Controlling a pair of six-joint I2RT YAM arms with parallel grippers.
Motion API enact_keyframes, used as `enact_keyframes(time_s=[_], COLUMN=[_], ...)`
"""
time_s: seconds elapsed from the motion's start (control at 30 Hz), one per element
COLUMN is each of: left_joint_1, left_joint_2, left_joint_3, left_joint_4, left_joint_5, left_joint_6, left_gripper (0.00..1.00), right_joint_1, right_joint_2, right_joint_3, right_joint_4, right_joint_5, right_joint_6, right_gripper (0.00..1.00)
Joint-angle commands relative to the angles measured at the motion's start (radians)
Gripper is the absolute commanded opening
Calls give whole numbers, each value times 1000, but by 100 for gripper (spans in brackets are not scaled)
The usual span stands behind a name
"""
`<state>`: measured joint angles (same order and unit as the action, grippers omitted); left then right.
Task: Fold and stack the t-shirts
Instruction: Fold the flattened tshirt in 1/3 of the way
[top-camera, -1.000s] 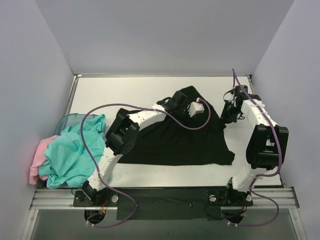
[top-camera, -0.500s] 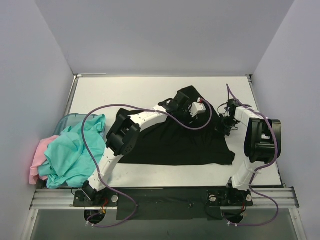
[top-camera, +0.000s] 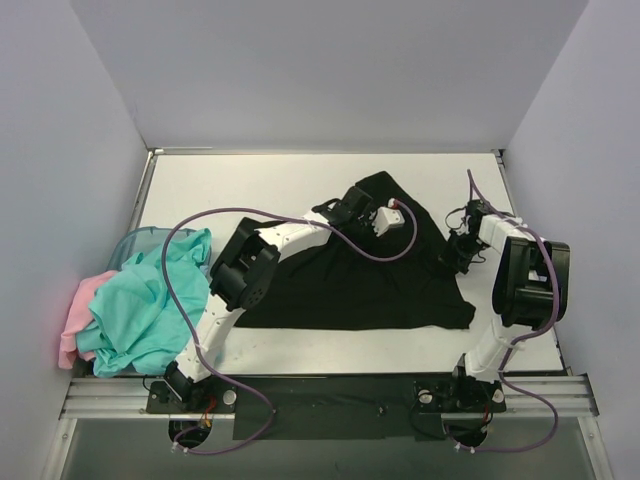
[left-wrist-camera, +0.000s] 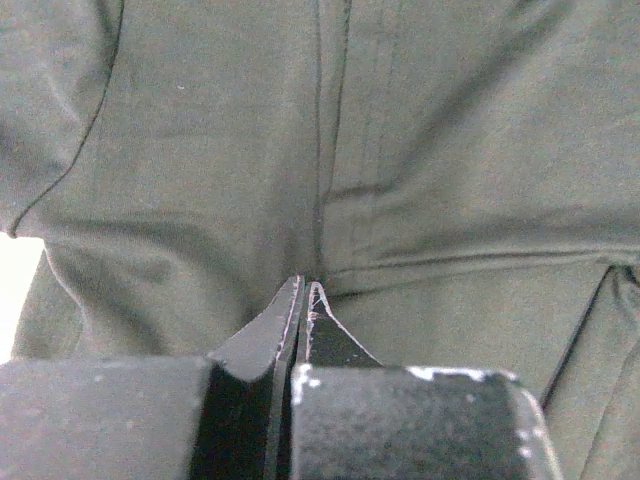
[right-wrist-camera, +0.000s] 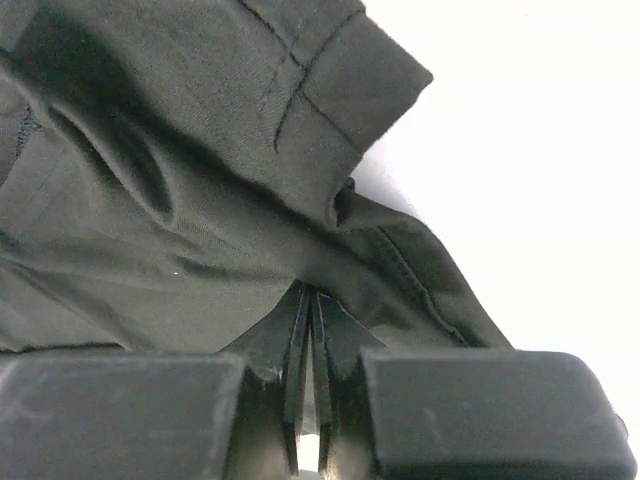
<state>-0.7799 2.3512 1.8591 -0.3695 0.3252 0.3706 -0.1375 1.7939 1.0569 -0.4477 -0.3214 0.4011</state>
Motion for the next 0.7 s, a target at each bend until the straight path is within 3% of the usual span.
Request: enact_keyframes(time_s=[0.0,0.17,0.37,0.67], left_joint_1=[18,21,21,22], left_joint_2=[-33,-40,-43,-53], left_joint_3=[14,41,46,32], left_joint_4=[-5,-25,-29,-23], left_joint_5=[-14,12,48,37], left_joint_6=[10,11,7,16], left_gripper=[0,0,0,0], right_joint_1=[-16,-27,128,96], right_joint_2=[-47,-56,-30,205], right_joint_3=[-3,57,161,365], right_joint_4=[-63,-89,-49,-117], right_joint_5=[67,64,16,96], right_joint_6=[-30,-47,-146,-128], right_gripper=[0,0,0,0])
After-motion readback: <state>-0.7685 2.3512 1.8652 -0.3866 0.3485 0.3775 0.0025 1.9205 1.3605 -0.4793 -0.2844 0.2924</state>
